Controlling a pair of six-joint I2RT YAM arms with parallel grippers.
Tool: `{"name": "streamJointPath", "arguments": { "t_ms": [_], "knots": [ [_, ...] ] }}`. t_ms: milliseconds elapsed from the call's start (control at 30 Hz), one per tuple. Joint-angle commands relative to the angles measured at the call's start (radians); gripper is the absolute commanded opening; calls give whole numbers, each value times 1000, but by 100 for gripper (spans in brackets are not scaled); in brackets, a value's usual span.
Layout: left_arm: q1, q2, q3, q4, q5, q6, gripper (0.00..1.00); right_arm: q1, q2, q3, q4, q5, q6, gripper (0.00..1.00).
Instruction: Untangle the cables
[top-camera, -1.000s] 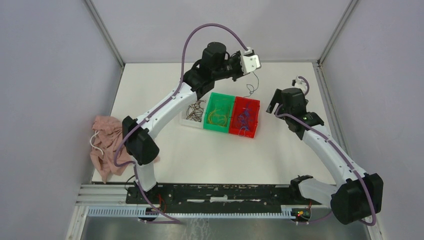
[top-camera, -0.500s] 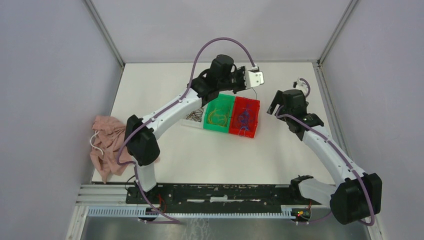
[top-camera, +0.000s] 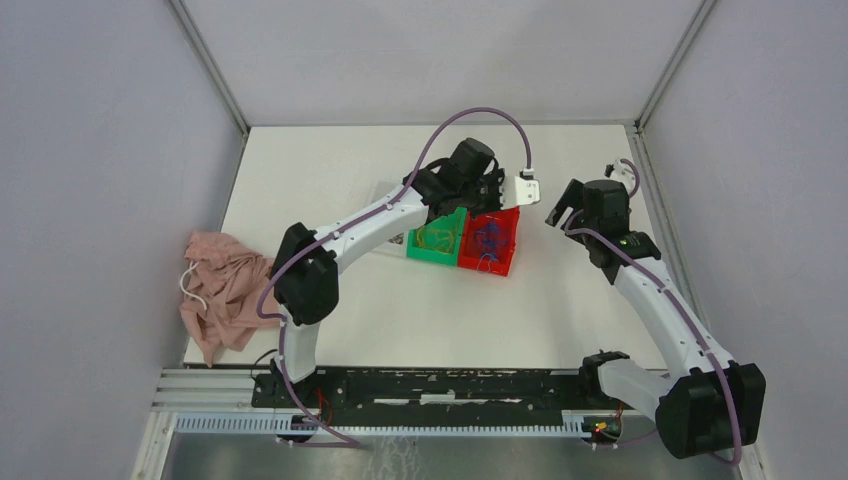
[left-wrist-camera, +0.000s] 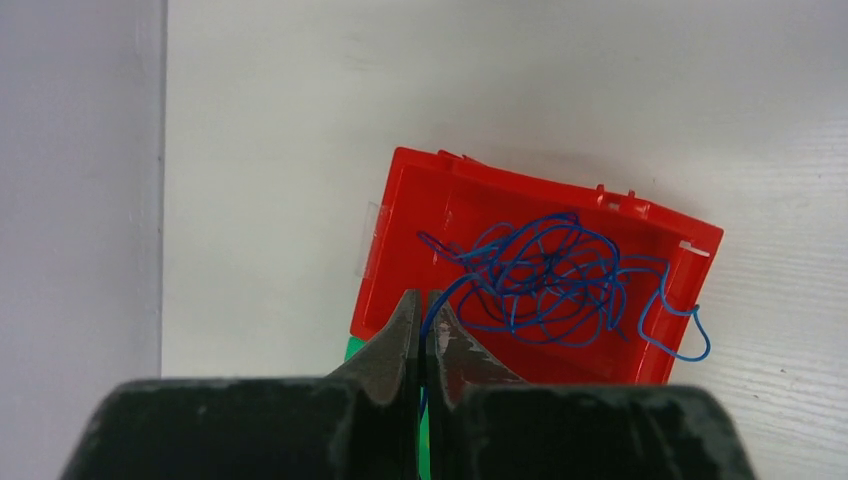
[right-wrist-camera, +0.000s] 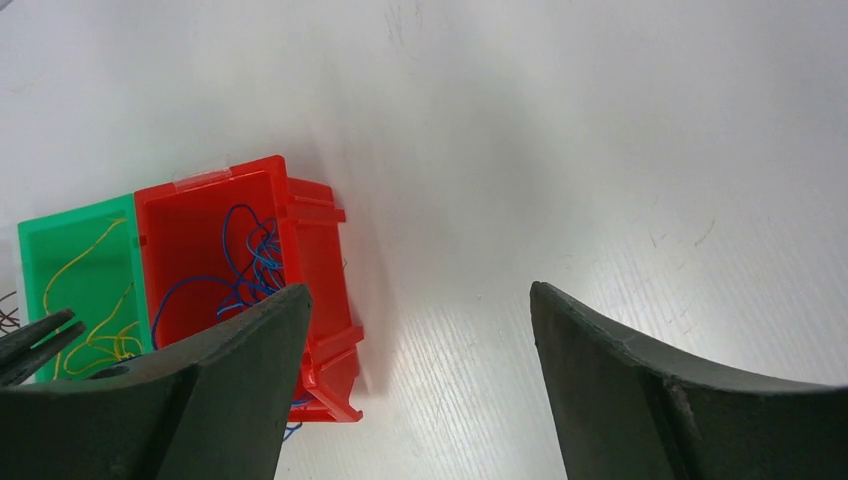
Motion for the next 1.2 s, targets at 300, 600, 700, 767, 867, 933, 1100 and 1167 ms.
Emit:
{"name": "streamJointPath", "arguments": {
  "t_ms": [300, 600, 700, 767, 867, 933, 1100, 1167],
  "knots": [
    [-48, 99, 30, -35, -177, 178, 3, -50, -29, -12, 17, -65, 27, 87],
    [-72, 126, 40, -69, -115, 195, 22, -70, -29, -8, 7, -81, 27, 87],
    [-72, 140, 74, -132, -74, 165, 33, -77, -29, -9, 7, -87, 27, 87],
    [-71, 149, 111, -179, -45, 164, 41, -79, -30, -7, 6, -92, 27, 87],
    [-68, 166, 167, -252, -11, 175, 51, -82, -31, -7, 6, -99, 28, 87],
    [-66, 183, 227, -317, 13, 179, 57, -84, -32, -6, 6, -103, 30, 87],
    [-54, 248, 385, -481, 18, 199, 64, -85, -32, 3, 0, -115, 37, 86],
    [-46, 265, 442, -528, 35, 194, 66, -86, -35, 4, -3, -118, 38, 86]
  ]
}}
